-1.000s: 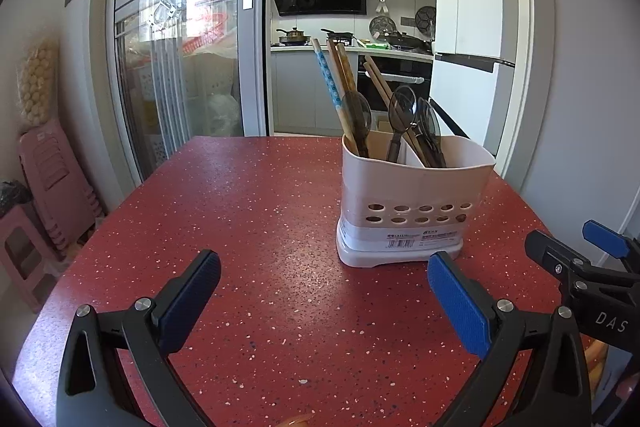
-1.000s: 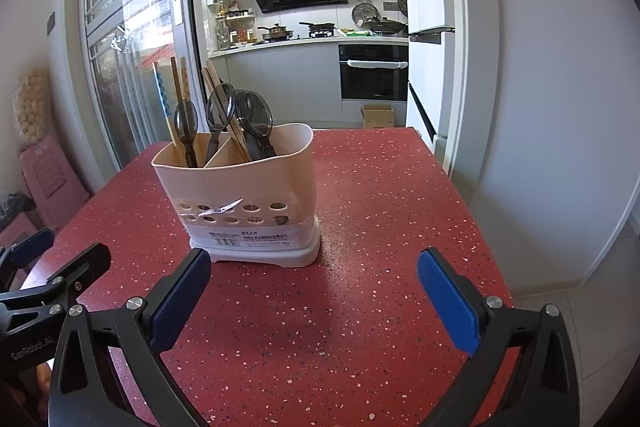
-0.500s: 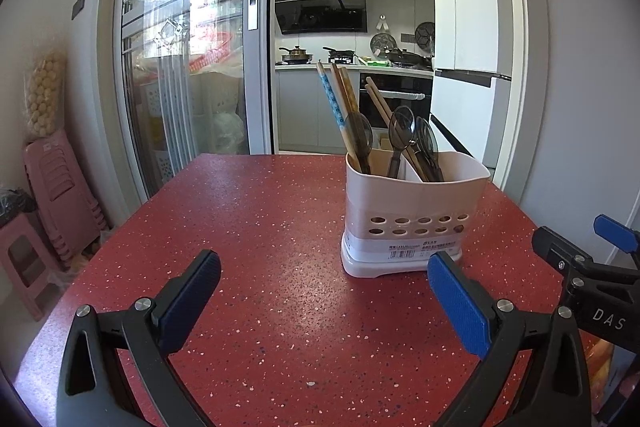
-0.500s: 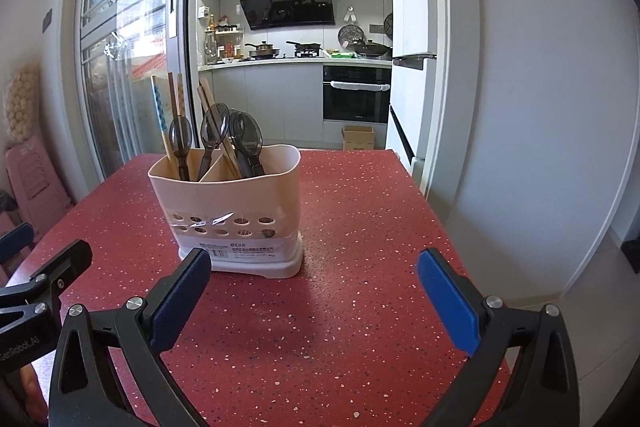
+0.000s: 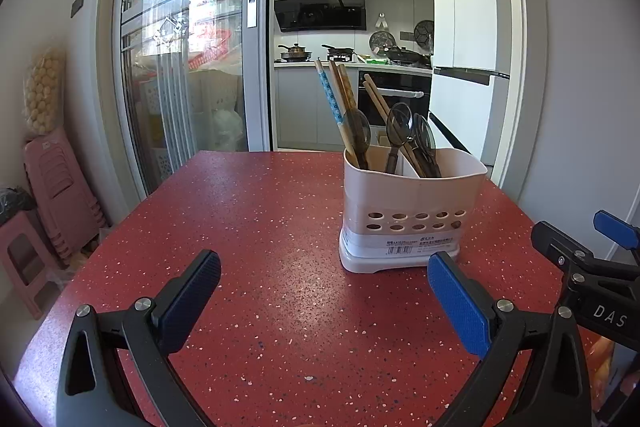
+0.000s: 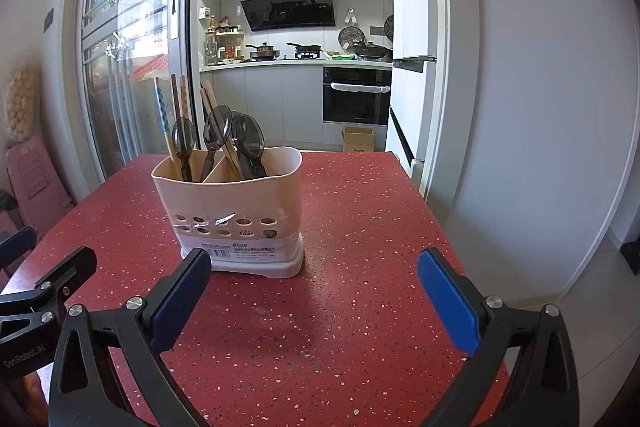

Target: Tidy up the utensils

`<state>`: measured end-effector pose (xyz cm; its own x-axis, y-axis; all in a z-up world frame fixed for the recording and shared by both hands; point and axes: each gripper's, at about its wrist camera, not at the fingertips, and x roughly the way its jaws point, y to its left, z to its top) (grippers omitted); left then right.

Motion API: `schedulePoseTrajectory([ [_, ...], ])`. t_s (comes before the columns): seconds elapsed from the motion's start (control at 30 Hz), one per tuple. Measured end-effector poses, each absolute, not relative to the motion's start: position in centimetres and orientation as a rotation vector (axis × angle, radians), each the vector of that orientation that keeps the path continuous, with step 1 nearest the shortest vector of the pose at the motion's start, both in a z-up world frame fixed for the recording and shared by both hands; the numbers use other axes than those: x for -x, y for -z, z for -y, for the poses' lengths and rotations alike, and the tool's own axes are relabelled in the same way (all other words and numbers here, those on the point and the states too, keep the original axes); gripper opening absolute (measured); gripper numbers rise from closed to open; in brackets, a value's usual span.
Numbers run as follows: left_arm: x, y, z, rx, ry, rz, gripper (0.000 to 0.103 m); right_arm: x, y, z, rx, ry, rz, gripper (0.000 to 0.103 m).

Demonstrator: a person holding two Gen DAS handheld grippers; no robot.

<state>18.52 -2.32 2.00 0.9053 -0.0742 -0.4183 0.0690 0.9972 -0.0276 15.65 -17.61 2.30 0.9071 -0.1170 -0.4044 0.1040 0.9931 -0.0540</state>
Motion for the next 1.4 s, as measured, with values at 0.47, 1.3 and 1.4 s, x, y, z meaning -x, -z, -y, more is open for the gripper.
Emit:
schedulePoseTrajectory([
  [0.47,-18.32,-1.99,2.36,0.012,0.076,-0.437,0.103,-15.62,-2.33,17.56,0.029,0.114,-0.421,0.103],
  [1.3,-18.60,-1.91,2.32,0.013,0.083,-0.449,0.103,-15.42,-2.48,17.63,0.018,0.109,-0.421,0.103],
  [1.4,-18.62,-1.91,2.33,0.013,0.083,-0.448,0.103,-15.40,-2.48,17.59,0.016,0.108,-0.424,0.103],
])
